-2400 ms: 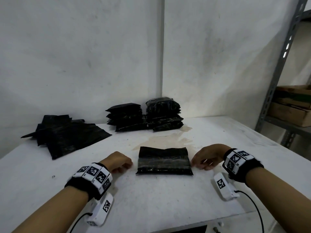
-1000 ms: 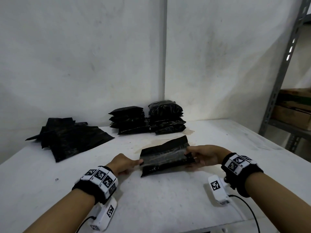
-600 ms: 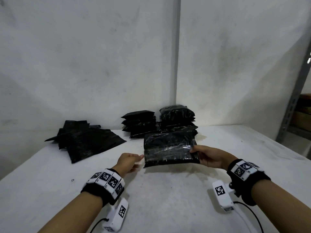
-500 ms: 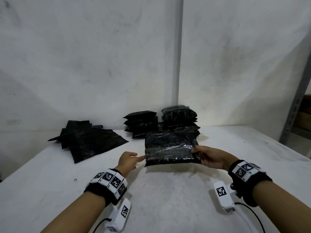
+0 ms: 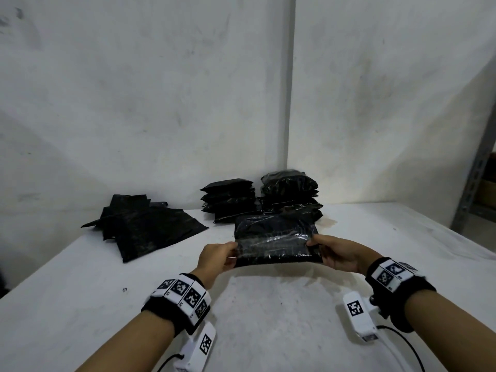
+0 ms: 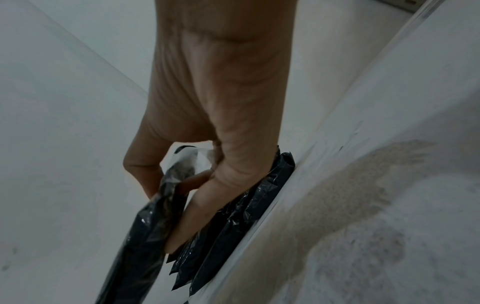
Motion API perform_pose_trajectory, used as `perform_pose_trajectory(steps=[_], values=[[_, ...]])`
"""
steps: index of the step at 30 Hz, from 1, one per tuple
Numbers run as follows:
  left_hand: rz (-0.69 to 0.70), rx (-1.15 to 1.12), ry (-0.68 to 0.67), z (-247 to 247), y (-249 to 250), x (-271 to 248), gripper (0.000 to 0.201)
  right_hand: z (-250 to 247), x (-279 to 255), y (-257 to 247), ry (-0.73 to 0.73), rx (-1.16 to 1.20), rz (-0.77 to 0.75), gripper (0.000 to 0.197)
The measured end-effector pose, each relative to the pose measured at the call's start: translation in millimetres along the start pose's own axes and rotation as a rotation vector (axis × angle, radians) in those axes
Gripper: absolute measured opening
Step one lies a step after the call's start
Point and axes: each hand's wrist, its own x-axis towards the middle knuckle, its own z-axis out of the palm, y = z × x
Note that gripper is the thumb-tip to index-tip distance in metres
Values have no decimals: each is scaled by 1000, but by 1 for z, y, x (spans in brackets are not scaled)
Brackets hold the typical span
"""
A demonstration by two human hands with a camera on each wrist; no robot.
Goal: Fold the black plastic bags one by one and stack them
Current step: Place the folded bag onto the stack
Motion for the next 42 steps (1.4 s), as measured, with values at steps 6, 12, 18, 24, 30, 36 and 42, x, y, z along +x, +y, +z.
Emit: perform_pose_trajectory(steps=[6,12,18,24,30,36,42], values=[[-44,-155,-185,2,6,-6,31,1,-4,0,-3,0,-29,17],[-62,-199,-199,5,12,-11,21,3,-4,-4,-22,46,-30,20],[-128,-180,-323,8,24,-20,45,12,-4,-7,-55,14,-44,27],[-138,-368,-389,13,25,-26,34,13,-4,-11,-70,11,-57,38],[-76,-438,-333,8,24,-21,45,5,-5,-12,-142,153,-115,45],[-43,-465,-283,1,24,-17,49,-7,-3,-10,-39,186,-116,23],[-27,-468,-312,3,22,-18,47,-2,5,-3,-9,197,-126,12]])
